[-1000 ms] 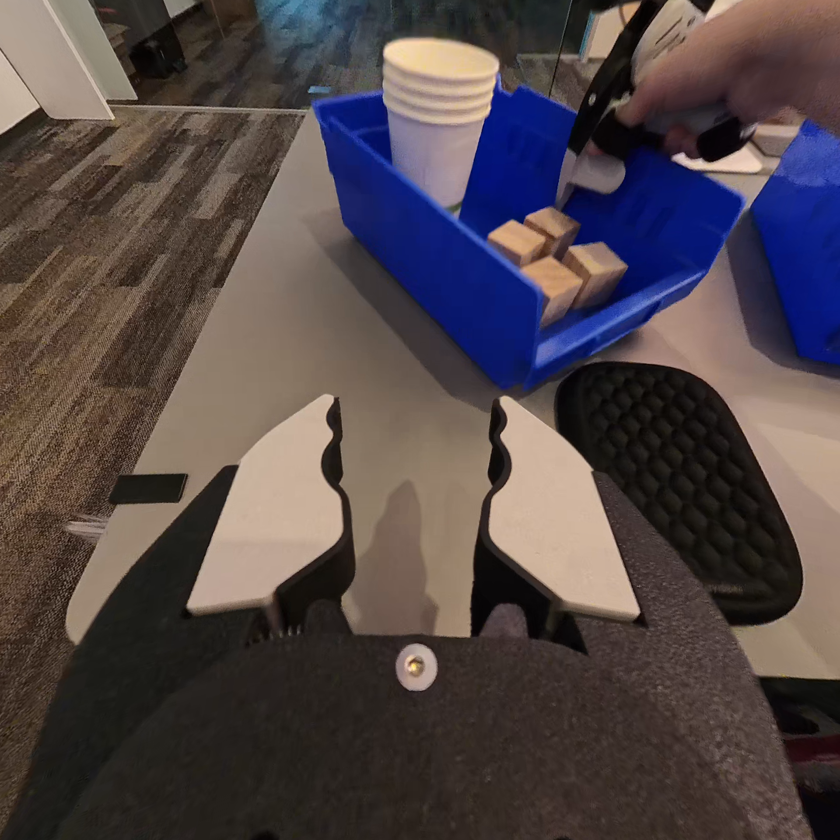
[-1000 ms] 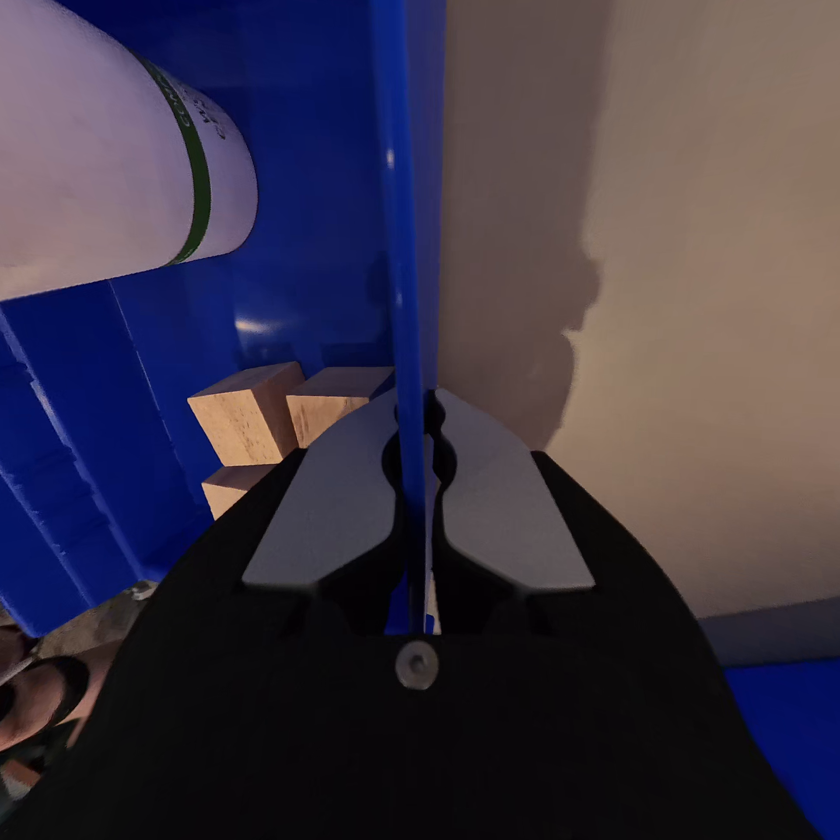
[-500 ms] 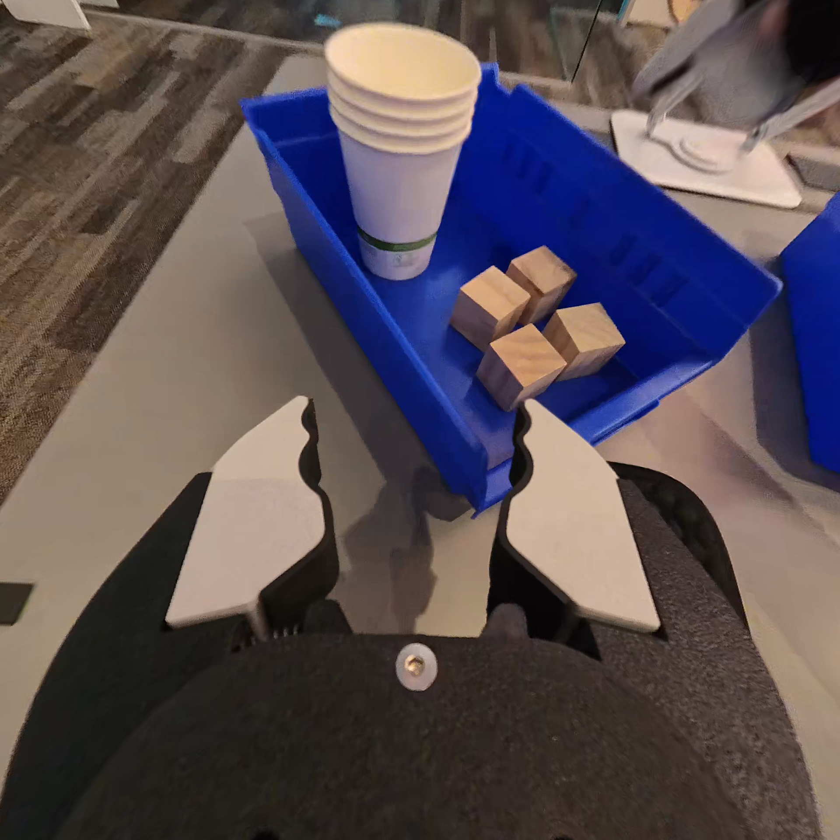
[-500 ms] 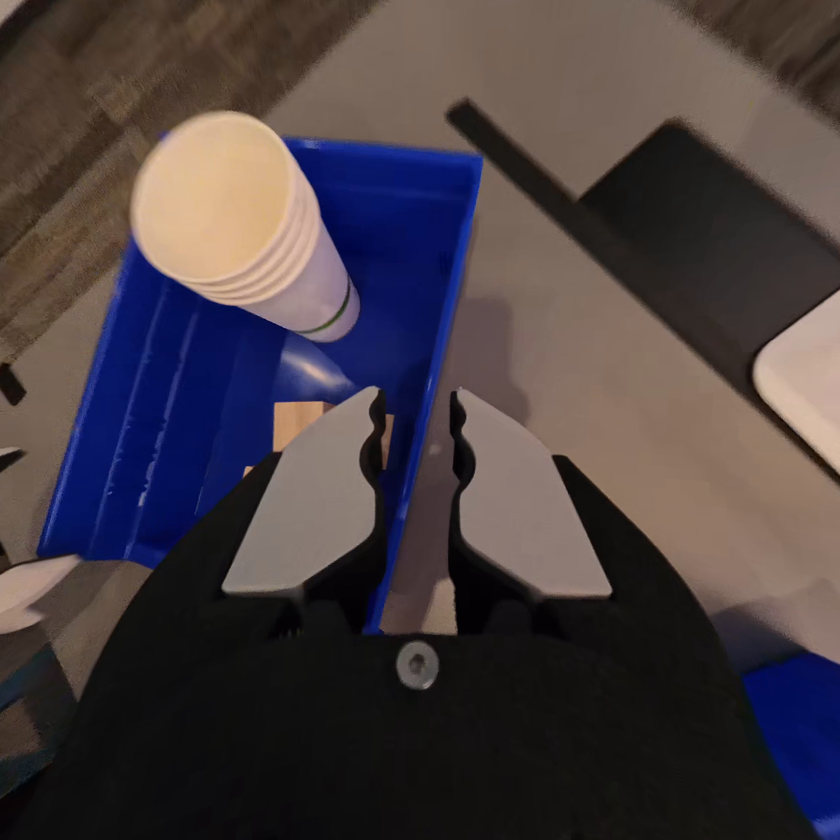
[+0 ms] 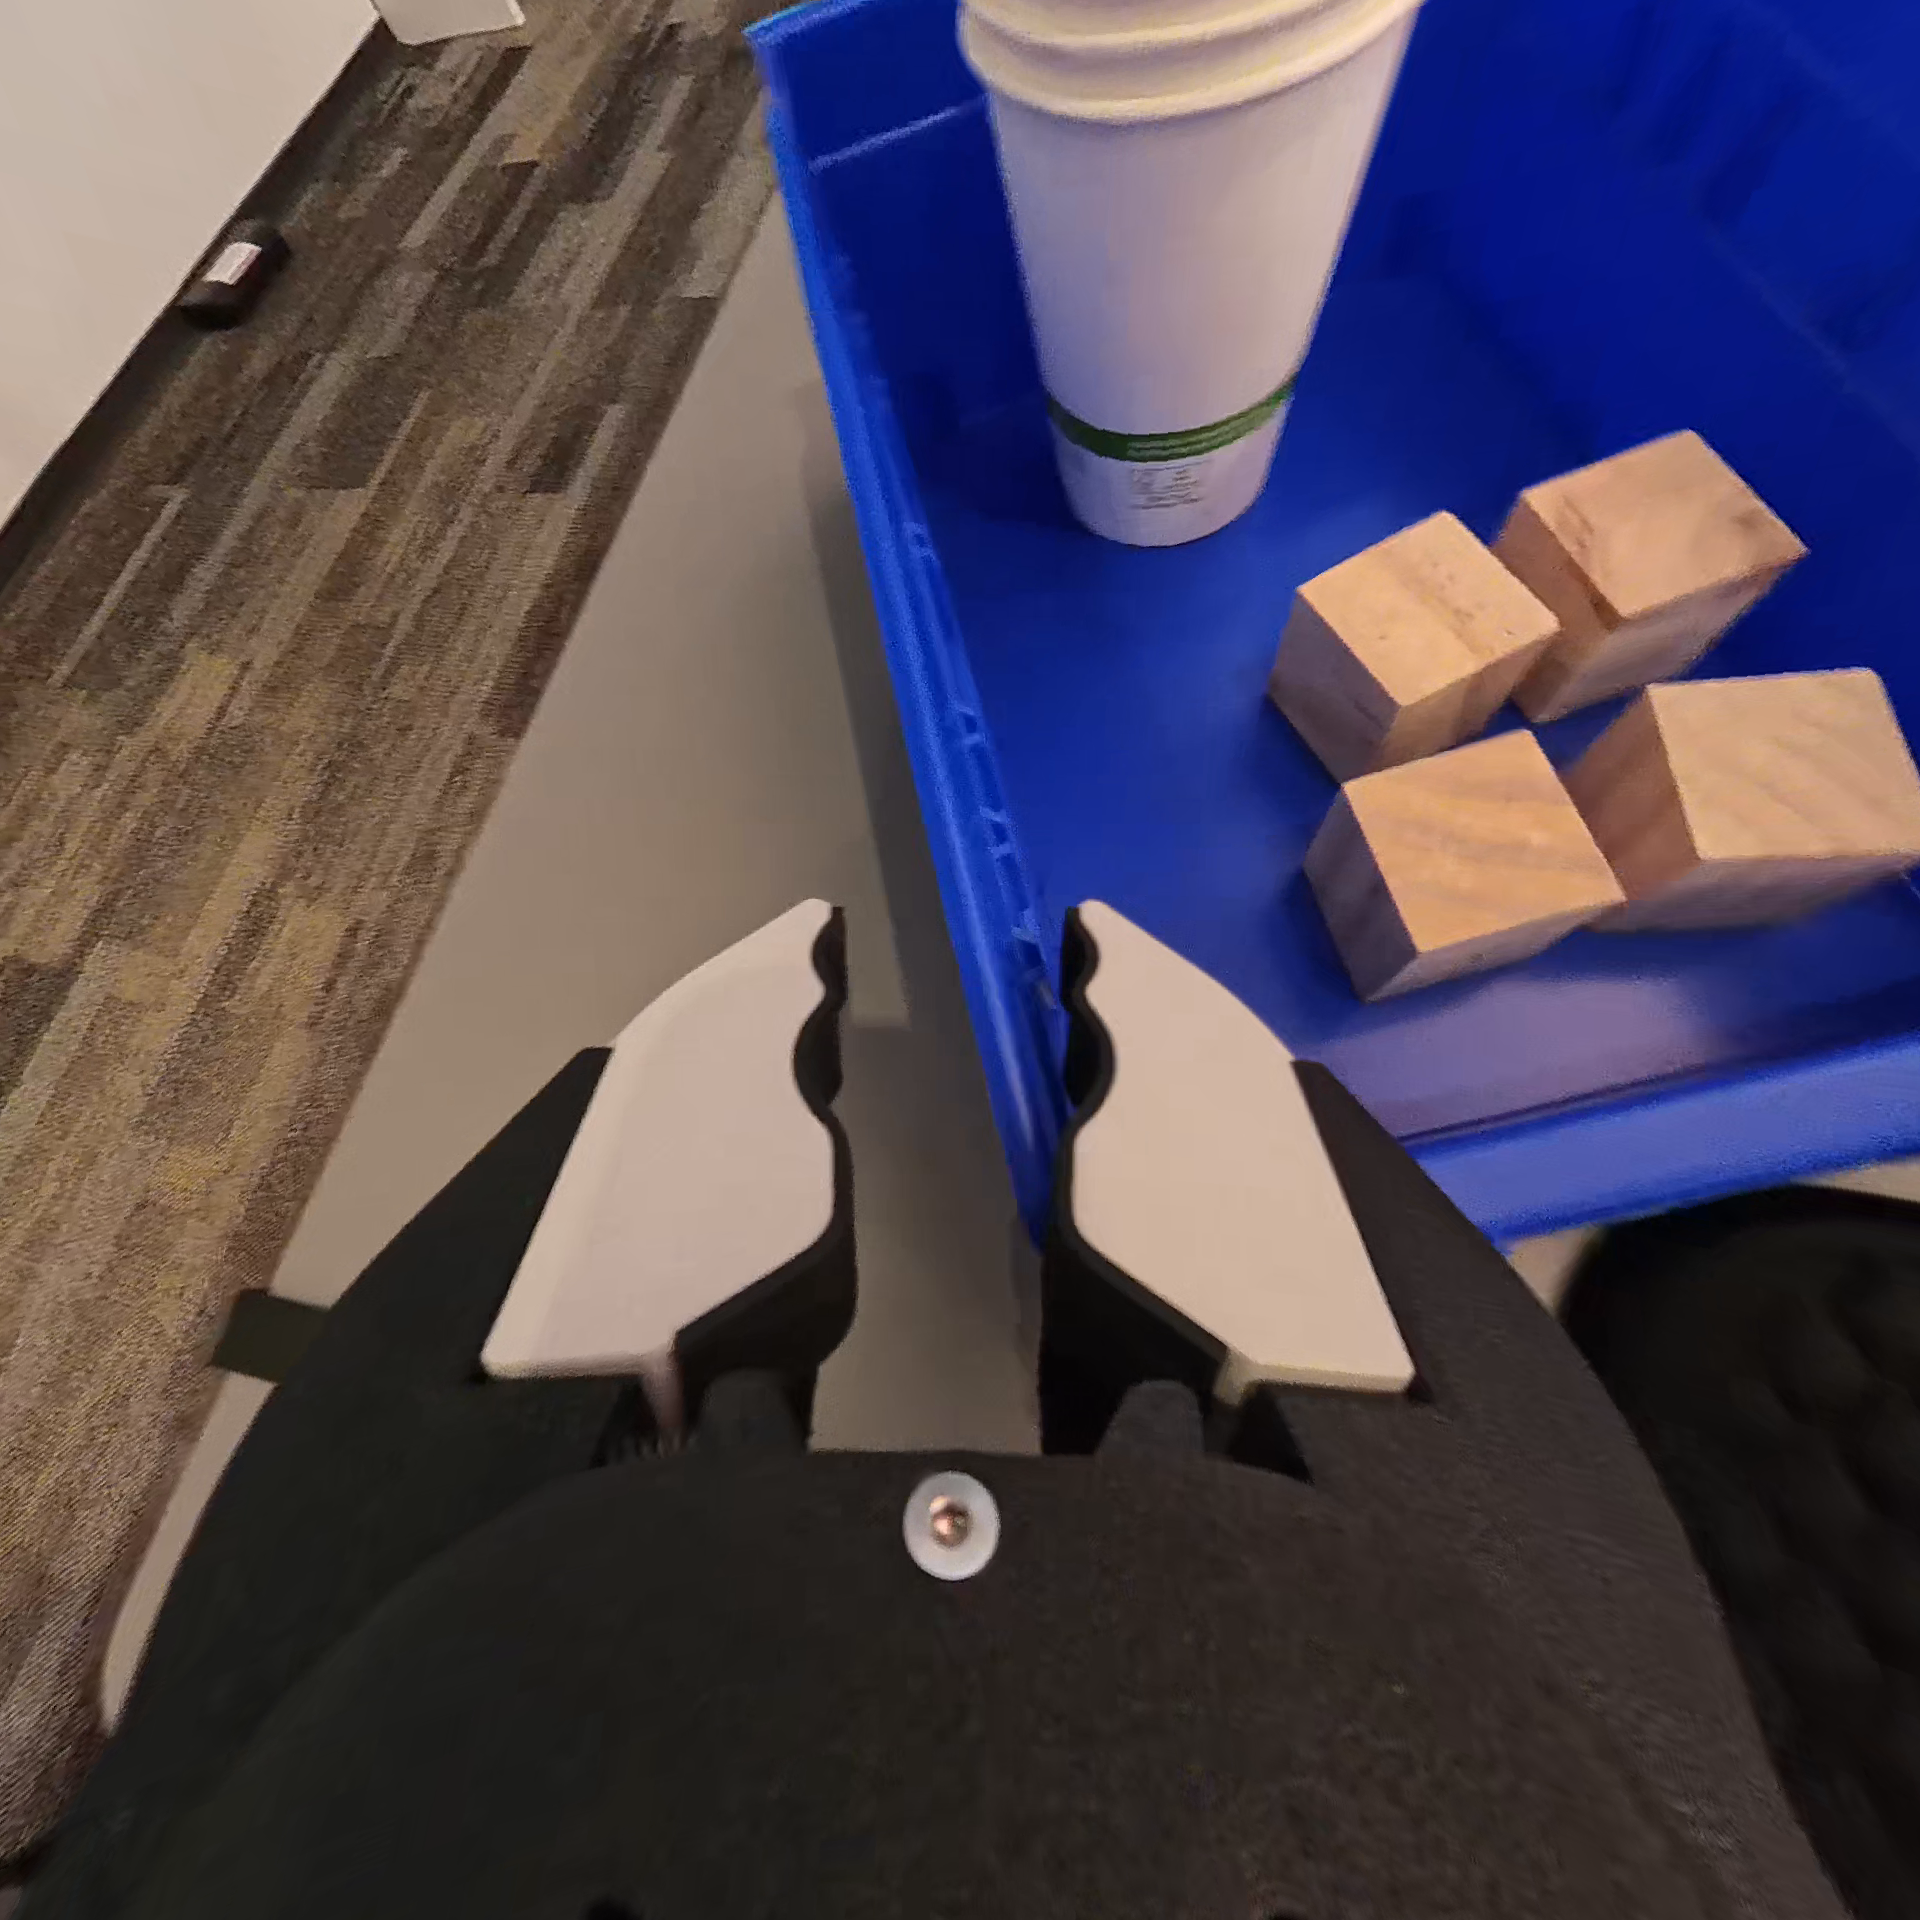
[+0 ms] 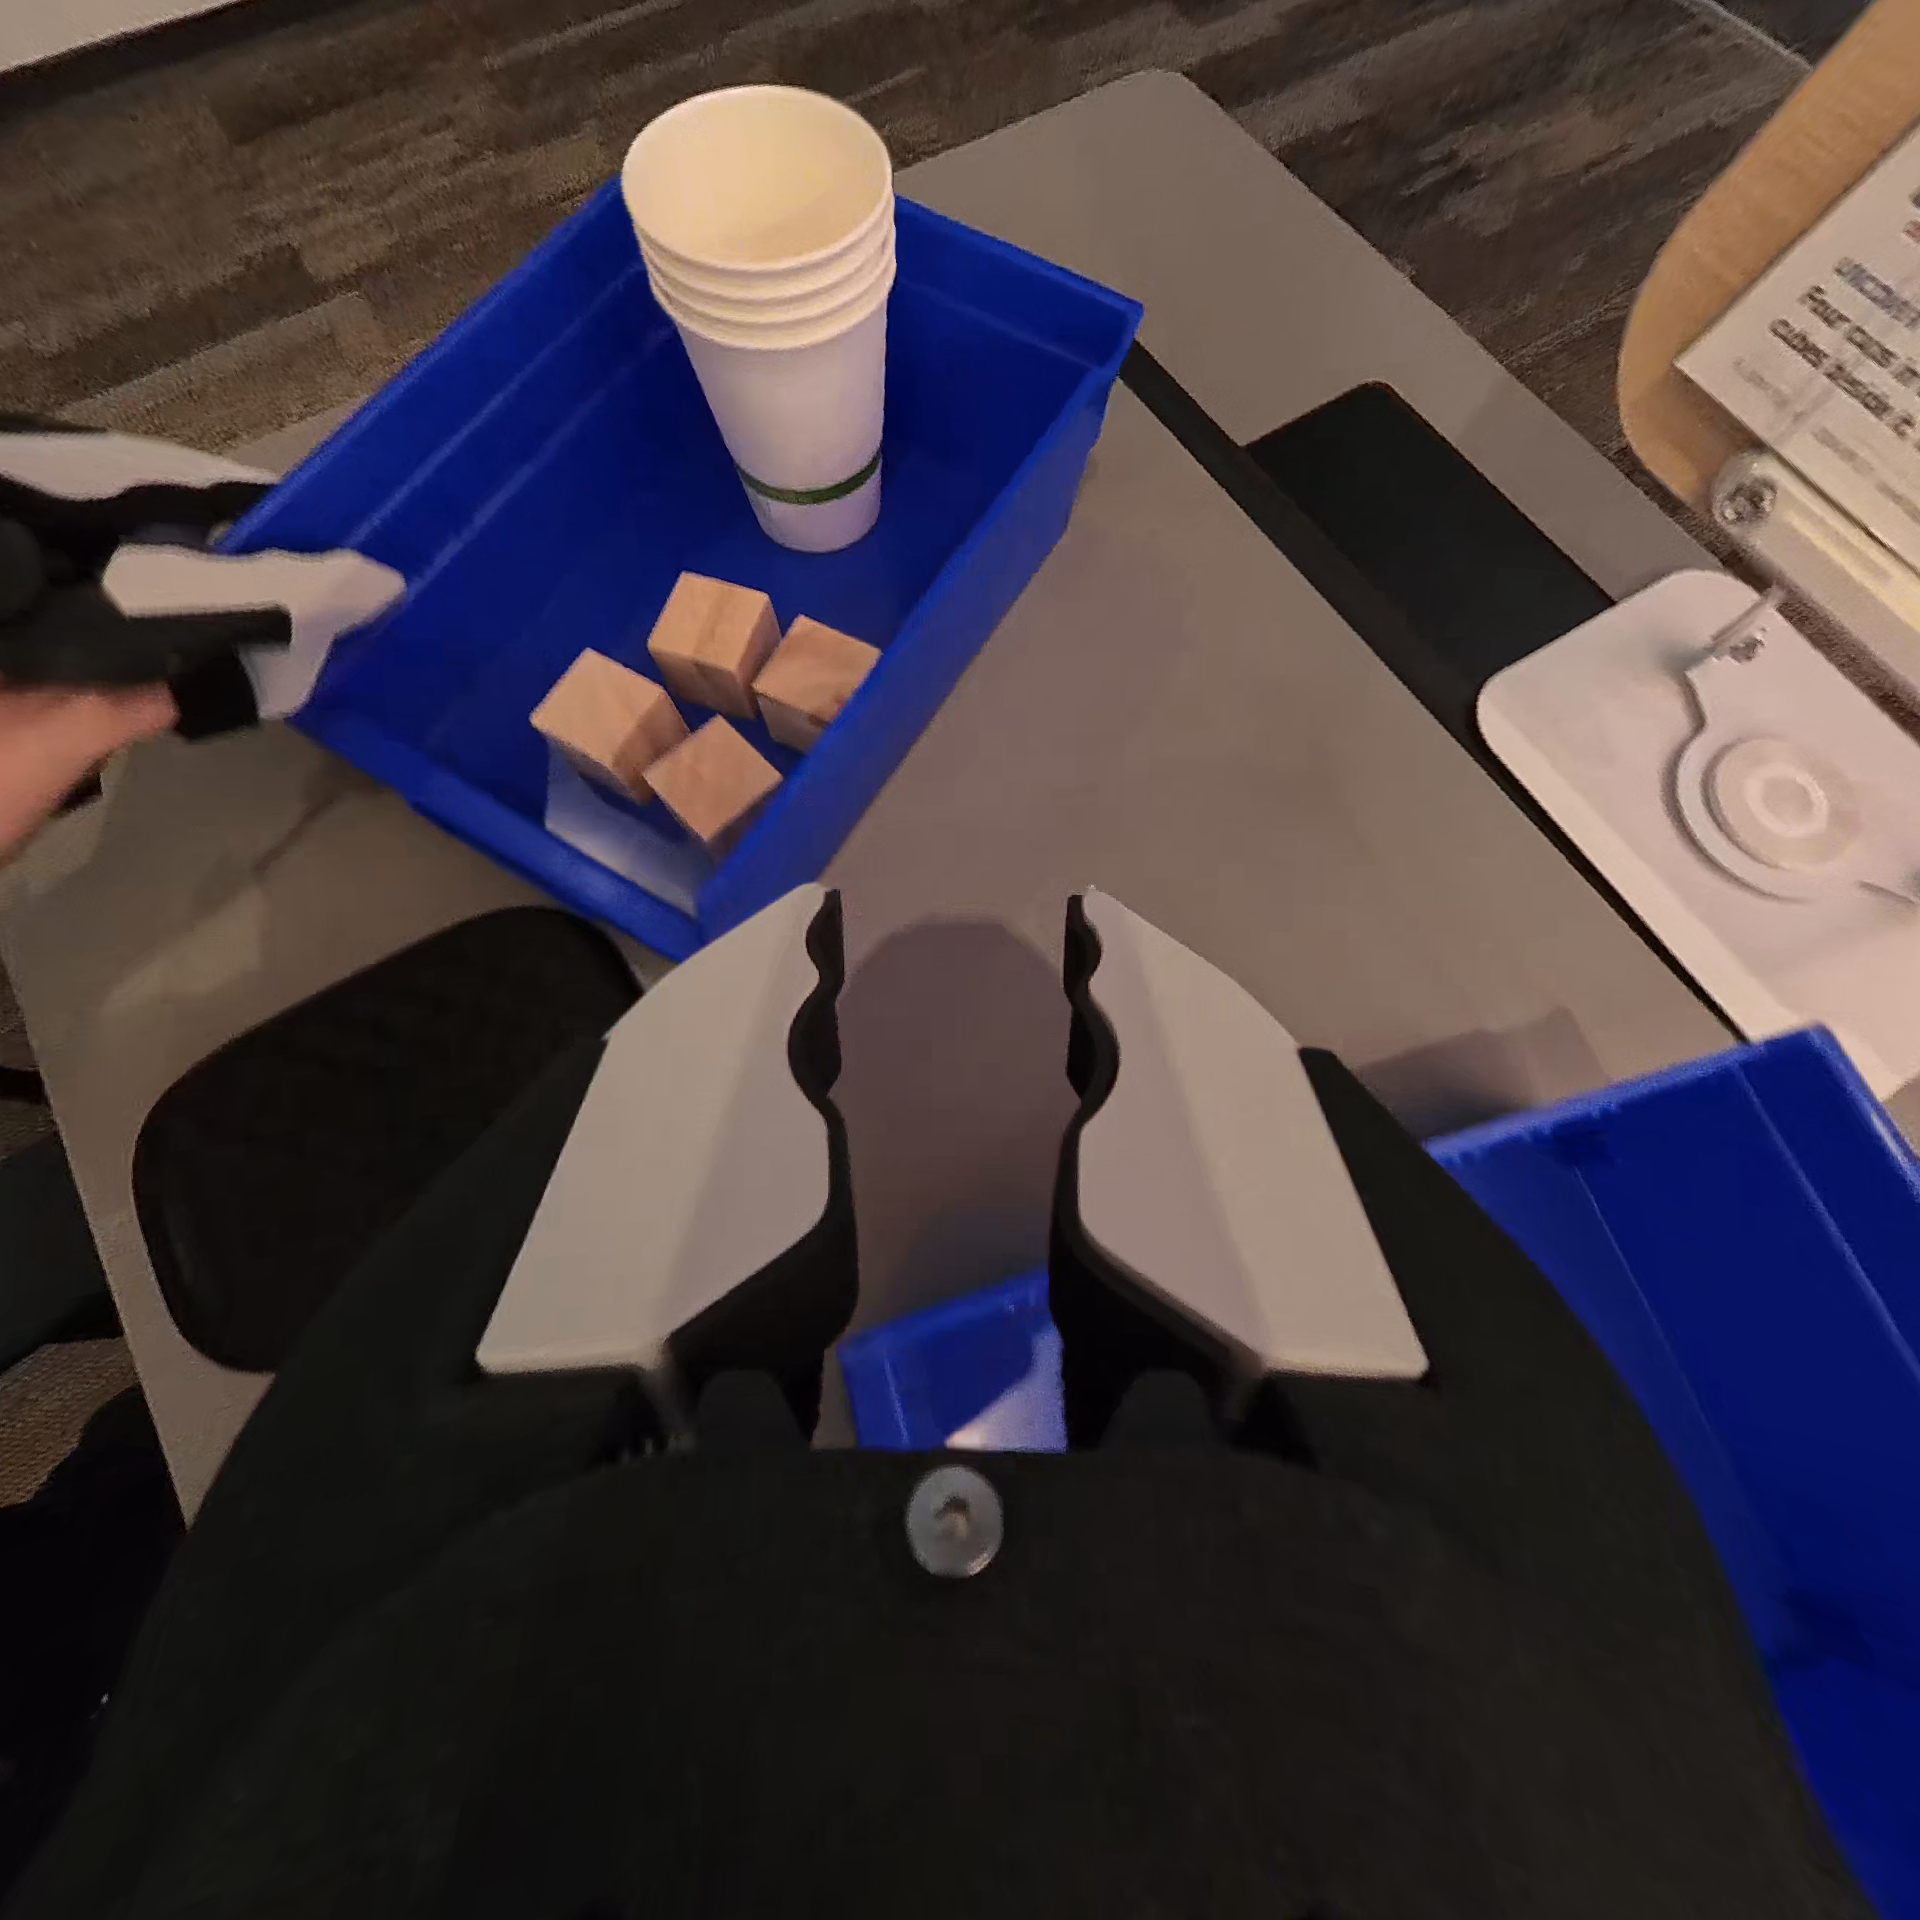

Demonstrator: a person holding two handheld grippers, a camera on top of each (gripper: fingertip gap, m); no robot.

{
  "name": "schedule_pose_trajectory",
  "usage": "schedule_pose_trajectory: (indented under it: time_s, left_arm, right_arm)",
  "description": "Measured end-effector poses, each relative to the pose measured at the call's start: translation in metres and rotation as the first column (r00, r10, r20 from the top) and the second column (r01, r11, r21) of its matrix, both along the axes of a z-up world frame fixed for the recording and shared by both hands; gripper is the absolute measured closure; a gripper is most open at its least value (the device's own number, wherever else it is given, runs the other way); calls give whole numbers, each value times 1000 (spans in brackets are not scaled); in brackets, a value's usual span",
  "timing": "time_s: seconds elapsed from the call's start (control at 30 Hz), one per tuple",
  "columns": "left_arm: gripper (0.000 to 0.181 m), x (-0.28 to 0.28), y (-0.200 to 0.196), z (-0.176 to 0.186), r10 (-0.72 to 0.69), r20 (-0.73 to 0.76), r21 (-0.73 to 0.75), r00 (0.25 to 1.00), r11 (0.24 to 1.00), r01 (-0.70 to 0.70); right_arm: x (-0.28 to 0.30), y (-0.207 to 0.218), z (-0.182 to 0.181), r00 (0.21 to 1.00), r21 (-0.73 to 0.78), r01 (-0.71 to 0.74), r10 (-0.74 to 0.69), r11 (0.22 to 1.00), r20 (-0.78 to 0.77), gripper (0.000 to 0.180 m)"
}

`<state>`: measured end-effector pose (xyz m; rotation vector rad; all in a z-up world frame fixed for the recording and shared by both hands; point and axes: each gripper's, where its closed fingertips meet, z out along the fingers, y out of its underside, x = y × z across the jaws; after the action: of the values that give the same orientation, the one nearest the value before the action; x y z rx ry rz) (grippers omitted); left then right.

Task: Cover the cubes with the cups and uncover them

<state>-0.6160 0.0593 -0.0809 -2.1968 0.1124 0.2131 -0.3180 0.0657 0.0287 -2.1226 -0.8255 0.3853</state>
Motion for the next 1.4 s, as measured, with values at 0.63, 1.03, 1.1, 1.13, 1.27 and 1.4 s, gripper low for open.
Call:
schedule_pose_trajectory:
  time_s: [0.63,1.03,1.1,1.13,1.27,1.4]
  left_arm:
    - [163,-70,33,0,-31,9,-8,999,1000,31]
    - [162,-101,39,-1,-31,17,-17,999,999,31]
    - [162,-106,39,0,-25,8,-12,1000,1000,25]
    - [162,-109,39,0,-23,4,-11,1000,1000,23]
    - [162,-119,41,0,-21,2,-15,1000,1000,21]
    - [161,-125,46,0,-43,-7,-17,999,999,43]
  right_arm:
    - [120,-66,-28,989,-24,142,-143,990,-48,148]
    - [133,-79,-26,981,1,196,-196,981,-9,150]
    - [135,-78,-25,978,-3,208,-208,978,-14,150]
    - [137,-78,-26,976,-3,216,-216,976,-13,150]
    - [145,-78,-28,969,-9,246,-246,969,-12,150]
    - [152,-81,-33,963,-19,270,-271,963,-19,151]
